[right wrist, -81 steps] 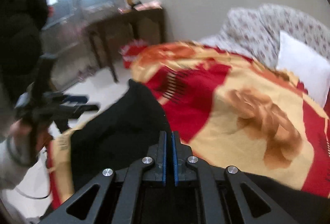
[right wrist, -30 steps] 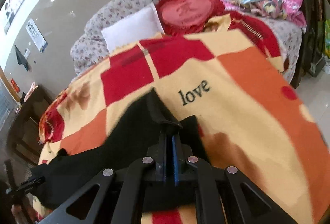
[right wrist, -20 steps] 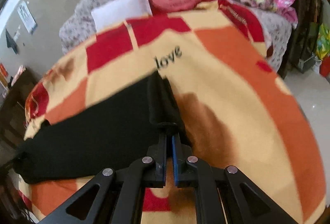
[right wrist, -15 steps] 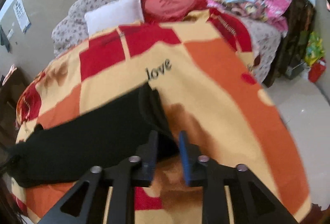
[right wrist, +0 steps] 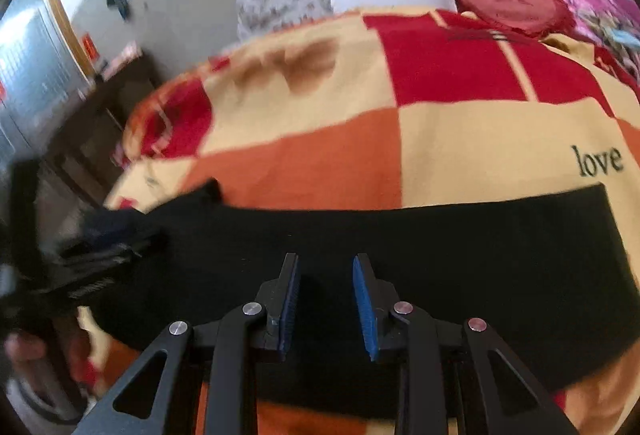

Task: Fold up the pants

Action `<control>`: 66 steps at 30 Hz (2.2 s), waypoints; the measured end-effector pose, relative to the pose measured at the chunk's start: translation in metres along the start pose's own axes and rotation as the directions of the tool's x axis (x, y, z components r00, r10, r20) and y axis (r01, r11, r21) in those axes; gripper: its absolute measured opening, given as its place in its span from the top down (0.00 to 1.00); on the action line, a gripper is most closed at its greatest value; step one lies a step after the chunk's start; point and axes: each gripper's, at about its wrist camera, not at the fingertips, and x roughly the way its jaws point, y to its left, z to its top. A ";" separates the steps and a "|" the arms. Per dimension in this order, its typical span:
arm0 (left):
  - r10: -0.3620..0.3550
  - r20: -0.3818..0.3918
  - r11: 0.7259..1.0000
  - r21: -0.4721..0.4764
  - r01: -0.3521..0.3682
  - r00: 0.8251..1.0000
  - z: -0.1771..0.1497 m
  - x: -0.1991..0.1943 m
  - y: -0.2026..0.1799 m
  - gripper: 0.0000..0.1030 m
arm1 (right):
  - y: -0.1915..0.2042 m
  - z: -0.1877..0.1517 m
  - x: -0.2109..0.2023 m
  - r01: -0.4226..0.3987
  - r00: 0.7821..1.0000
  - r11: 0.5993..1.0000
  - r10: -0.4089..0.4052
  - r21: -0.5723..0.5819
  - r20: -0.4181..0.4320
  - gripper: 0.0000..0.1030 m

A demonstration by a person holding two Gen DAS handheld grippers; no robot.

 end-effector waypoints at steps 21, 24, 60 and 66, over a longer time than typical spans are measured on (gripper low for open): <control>-0.053 0.008 0.999 -0.010 0.053 0.999 -0.014 -0.020 -0.016 0.32 | -0.040 -0.026 -0.049 0.172 0.985 0.984 -0.172 0.040 0.004 0.75; -0.048 -0.016 0.999 -0.013 0.048 0.999 -0.020 -0.012 -0.020 0.32 | -0.043 -0.033 -0.045 0.184 0.983 0.982 -0.184 0.031 0.006 0.75; -0.407 -0.171 0.882 0.182 0.435 0.897 0.031 0.001 -0.190 0.30 | -0.141 -0.081 -0.109 0.165 0.981 0.934 -0.189 0.316 0.045 0.53; -0.408 -0.180 0.857 0.263 0.443 0.895 0.057 0.016 -0.236 0.30 | -0.141 -0.078 -0.104 0.117 0.985 0.944 -0.151 0.308 0.088 0.47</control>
